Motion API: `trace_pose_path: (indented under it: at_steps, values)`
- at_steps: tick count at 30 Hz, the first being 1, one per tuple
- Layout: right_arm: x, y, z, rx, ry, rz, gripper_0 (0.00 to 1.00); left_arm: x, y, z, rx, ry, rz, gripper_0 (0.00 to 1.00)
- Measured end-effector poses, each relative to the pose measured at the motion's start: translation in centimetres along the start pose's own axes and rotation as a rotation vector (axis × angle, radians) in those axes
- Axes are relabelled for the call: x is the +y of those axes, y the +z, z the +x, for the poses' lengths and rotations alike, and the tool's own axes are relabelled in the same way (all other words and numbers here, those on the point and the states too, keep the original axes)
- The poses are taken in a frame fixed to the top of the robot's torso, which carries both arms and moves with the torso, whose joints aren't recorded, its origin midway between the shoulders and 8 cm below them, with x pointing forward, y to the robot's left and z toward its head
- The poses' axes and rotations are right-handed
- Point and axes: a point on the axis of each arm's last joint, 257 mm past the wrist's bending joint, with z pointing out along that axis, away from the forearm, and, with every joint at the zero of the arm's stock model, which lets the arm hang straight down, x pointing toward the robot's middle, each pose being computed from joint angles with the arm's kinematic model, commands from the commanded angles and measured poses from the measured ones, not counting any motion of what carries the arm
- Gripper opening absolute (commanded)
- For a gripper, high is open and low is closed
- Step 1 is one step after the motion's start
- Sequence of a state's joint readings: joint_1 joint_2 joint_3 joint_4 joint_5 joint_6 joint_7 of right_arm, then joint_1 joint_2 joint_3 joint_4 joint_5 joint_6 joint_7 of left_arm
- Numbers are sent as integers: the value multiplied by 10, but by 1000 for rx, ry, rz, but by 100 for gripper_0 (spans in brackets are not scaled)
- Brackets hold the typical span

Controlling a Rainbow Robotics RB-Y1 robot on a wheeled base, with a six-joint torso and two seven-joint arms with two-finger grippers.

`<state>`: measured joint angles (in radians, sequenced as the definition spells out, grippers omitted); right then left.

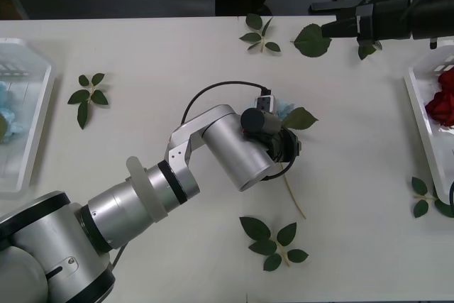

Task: Place the red flowers into the right box and the blue flowers into the left box. If a person shows an open palm, hand one flower to the person first, then continue sorting.

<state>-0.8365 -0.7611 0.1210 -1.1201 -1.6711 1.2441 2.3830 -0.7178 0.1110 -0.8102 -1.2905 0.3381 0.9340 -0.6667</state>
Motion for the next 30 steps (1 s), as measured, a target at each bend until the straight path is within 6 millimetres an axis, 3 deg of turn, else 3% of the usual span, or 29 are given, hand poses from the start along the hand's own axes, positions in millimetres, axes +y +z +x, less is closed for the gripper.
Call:
trace_pose_path:
  at_steps: [9, 14, 19, 22, 26, 30]
  values:
    - [-12, -10, 43, 78, -10, 28, 82, 0, 0, 0, 0, 0, 0, 100]
    - [-13, -14, 58, 97, -25, 31, 82, 11, 5, 10, 19, -7, -22, 100]
    - [-13, -15, 64, 104, -28, 31, 82, 14, -2, 3, 3, 7, -20, 100]
    - [-13, -15, 64, 105, -36, 31, 82, 8, -28, -2, 20, 27, -16, 100]
    - [-13, -15, 67, 110, -58, 32, 82, -2, -76, -12, 38, 44, 19, 100]
    - [-17, -16, 77, 132, -58, 44, 82, 7, -128, -27, 41, 48, 58, 100]
